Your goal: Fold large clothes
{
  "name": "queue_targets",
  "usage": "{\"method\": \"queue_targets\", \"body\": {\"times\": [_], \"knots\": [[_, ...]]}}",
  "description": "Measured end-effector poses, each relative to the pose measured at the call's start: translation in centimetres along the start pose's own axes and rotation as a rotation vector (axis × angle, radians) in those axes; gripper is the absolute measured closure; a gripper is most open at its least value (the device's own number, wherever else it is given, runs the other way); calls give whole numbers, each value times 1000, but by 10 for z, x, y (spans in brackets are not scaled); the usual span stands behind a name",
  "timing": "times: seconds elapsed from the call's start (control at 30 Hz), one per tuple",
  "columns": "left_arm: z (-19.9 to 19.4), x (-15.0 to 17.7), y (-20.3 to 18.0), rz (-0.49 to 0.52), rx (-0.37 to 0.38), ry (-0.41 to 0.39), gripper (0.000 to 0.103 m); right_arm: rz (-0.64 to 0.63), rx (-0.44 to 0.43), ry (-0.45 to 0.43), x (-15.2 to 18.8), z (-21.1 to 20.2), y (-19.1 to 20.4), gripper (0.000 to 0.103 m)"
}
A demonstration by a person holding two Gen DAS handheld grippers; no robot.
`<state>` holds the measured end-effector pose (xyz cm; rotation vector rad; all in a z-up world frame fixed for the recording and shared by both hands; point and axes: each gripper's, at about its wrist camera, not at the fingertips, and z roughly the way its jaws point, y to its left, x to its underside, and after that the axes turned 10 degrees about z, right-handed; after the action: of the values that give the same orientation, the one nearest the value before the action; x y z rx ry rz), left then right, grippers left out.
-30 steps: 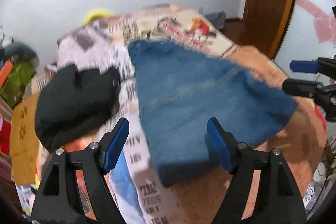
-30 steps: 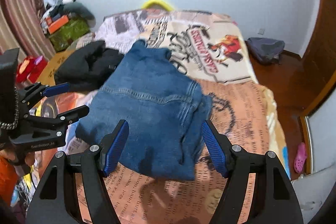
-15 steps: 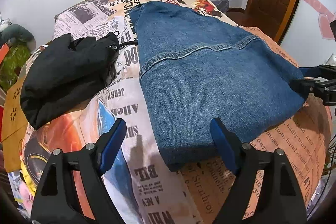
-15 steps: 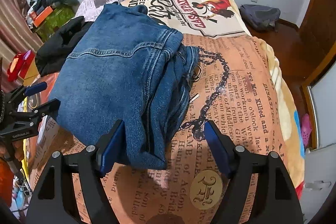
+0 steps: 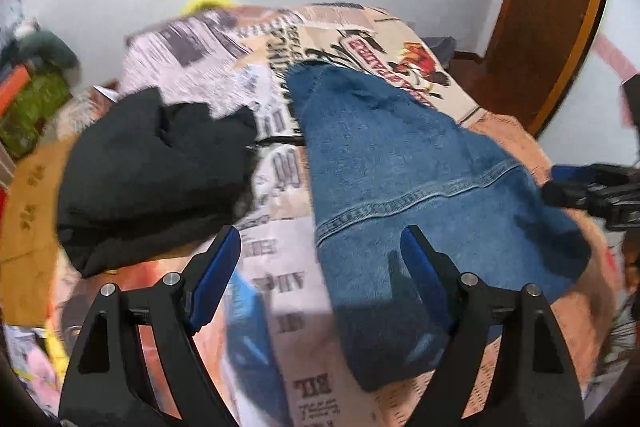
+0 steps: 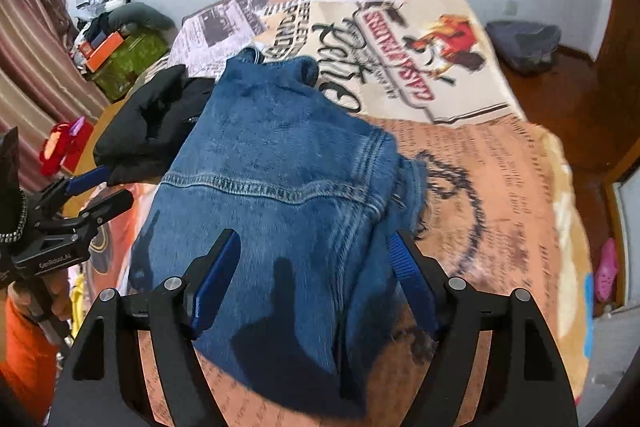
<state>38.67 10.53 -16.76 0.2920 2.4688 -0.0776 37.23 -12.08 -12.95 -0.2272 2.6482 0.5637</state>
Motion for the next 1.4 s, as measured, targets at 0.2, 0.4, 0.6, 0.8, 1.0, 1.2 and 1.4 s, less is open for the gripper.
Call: {"method": "queue_targets", "body": {"times": [0.2, 0.4, 0.6, 0.8, 1.0, 1.2, 1.4], "knots": [[41, -1, 11, -58, 158, 81, 21, 97, 5, 93, -12, 34, -31, 30], [72, -2, 23, -152, 267, 136, 21, 218, -96, 221, -16, 61, -68, 23], [100, -8, 34, -248, 411, 199, 20, 259, -164, 277, -21, 78, -73, 21], [125, 0, 38, -341, 562, 248, 18, 229, -141, 286, -26, 89, -65, 11], [127, 3, 28, -364, 593, 246, 18, 232, -147, 281, -31, 94, -65, 16], [108, 1, 14, -346, 539, 202, 42, 177, -146, 210, -23, 69, -51, 60], [66, -3, -8, -264, 486, 172, 57, 118, -110, 162, -12, 36, -25, 70]]}}
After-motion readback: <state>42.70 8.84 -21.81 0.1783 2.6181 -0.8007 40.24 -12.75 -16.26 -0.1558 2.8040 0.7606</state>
